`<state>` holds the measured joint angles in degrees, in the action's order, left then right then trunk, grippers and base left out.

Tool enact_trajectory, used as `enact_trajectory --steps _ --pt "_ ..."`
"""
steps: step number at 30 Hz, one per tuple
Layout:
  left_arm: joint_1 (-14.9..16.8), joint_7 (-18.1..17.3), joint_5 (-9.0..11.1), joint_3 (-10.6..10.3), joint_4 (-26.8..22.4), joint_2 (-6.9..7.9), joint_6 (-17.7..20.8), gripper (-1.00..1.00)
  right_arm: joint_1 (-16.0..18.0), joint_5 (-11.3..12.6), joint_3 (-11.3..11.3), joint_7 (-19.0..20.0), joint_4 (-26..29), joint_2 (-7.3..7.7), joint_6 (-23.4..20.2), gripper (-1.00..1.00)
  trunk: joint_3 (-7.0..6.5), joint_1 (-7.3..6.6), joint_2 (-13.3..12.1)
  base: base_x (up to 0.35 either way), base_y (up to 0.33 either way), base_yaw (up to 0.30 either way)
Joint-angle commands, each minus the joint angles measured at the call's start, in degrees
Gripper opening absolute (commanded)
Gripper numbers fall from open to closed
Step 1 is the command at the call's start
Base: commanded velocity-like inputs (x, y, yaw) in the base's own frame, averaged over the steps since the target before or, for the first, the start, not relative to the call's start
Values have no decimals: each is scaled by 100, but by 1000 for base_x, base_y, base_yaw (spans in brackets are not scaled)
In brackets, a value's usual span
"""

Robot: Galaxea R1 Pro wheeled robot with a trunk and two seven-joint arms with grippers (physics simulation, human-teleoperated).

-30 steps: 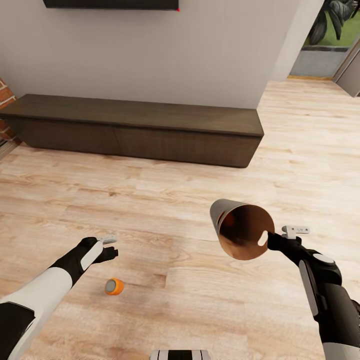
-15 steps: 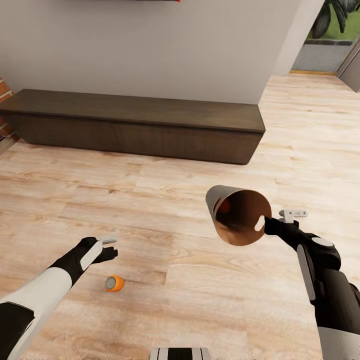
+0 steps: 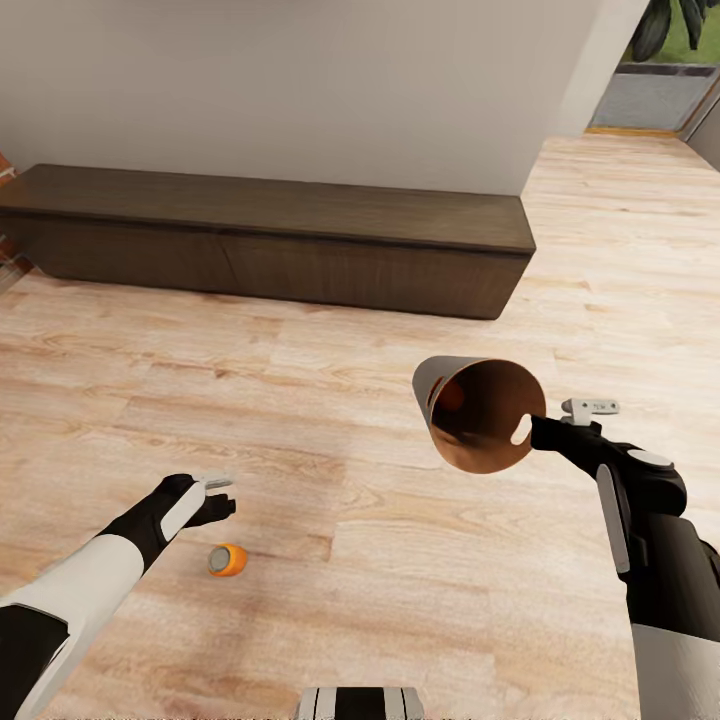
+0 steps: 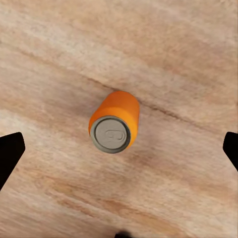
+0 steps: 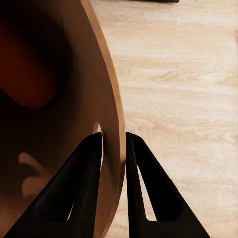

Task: Put the three can of soda from the living room inside the tash can in the kitchen.

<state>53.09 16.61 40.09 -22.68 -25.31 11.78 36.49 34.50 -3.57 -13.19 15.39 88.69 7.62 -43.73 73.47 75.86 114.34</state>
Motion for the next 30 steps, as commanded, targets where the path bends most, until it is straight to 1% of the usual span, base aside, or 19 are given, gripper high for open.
enact_trajectory --steps 1,11,16,29,30 --pt "0 0 -1 0 0 0 -7 100 8 104 0 35 7 1 -14 -100 27 22 42 0 0 0" --pt "0 -6 -1 0 0 8 -18 100 13 103 7 35 8 -10 -21 -100 295 241 443 0 0 0" --pt "0 -5 -1 0 0 13 -23 100 13 80 117 35 8 -14 -21 -100 429 351 644 0 0 0" --pt "0 9 -4 0 0 14 -132 100 13 59 151 35 8 -13 -20 -100 778 637 1165 0 0 0" --pt "0 9 -3 0 0 13 -134 100 13 59 151 35 8 -12 -18 -100 786 637 1165 0 0 0"
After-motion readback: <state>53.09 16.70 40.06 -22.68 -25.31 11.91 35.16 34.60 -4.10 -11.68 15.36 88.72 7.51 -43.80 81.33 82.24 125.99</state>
